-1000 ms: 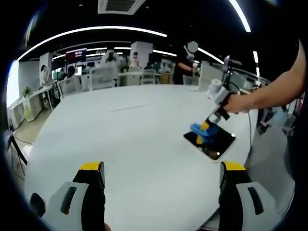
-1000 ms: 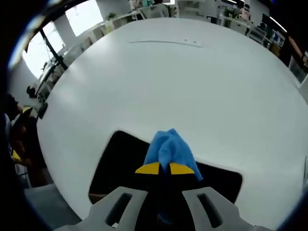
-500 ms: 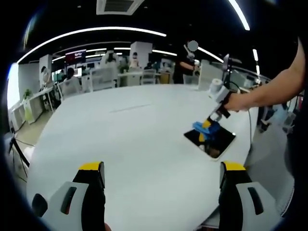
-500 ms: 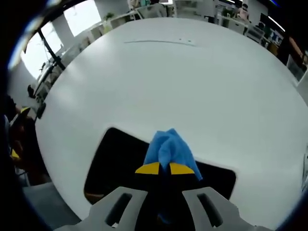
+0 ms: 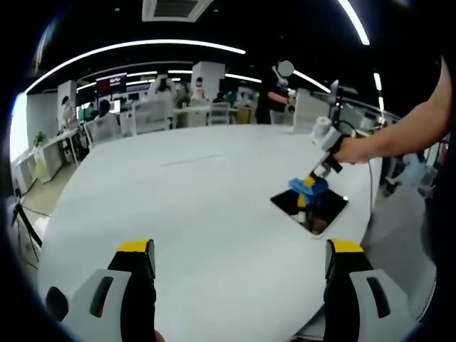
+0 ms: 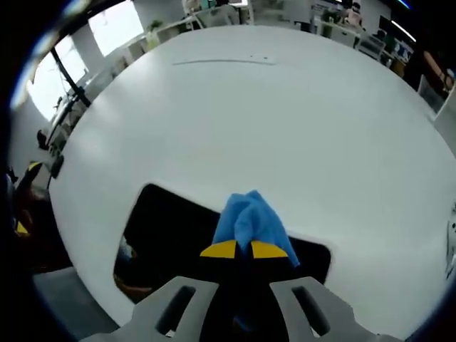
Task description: Wipe the mirror surface with the cleaning cloth until all visible marks leave the cleaned area.
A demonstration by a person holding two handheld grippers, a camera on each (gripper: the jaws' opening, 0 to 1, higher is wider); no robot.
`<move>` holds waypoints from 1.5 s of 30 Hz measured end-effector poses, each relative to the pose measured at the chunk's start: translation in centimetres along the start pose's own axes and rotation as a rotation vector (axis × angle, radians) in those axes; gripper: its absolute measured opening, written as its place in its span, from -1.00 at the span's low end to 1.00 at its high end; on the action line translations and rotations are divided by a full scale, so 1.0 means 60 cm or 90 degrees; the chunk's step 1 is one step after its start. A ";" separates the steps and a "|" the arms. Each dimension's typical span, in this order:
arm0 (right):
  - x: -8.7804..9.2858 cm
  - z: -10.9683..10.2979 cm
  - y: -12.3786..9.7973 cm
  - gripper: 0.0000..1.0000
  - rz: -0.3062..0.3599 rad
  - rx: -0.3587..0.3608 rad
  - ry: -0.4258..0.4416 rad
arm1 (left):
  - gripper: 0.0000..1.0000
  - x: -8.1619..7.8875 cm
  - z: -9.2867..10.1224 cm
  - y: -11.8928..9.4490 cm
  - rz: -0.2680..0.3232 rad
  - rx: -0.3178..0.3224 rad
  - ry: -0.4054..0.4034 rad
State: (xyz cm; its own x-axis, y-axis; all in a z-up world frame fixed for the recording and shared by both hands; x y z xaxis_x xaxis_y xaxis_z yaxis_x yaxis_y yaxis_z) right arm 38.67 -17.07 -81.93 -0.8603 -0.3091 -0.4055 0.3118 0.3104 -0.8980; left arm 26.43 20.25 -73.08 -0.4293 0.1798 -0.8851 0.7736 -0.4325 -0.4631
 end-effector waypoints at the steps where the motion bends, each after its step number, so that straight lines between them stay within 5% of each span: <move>1: -0.001 0.002 0.001 -1.00 0.000 -0.001 0.000 | 0.99 -0.001 0.000 0.000 0.001 0.000 0.000; 13: 0.001 -0.002 0.005 -1.00 0.003 0.015 -0.007 | 0.99 -0.003 0.000 0.001 0.009 -0.007 -0.007; 45: 0.116 -0.064 -0.036 -1.00 0.005 -0.009 0.013 | 0.99 -0.006 0.014 -0.001 0.019 -0.001 0.000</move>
State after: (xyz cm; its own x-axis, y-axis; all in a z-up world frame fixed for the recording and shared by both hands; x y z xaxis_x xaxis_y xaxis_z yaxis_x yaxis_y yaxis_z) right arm 30.48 -16.43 -82.17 -0.8659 -0.2886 -0.4086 0.3128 0.3249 -0.8925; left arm 26.11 19.46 -72.70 -0.4061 0.1677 -0.8983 0.7867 -0.4361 -0.4370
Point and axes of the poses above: the point that each gripper's makers call its tool centre point, and the gripper's own axes: y roughly forward along the fingers, z roughly to its right, x roughly out of its underside, the point moved 5 cm from there along -y, roughly backward along the fingers, and after that the axes turned 7 degrees about -x, right-handed, at the moved point
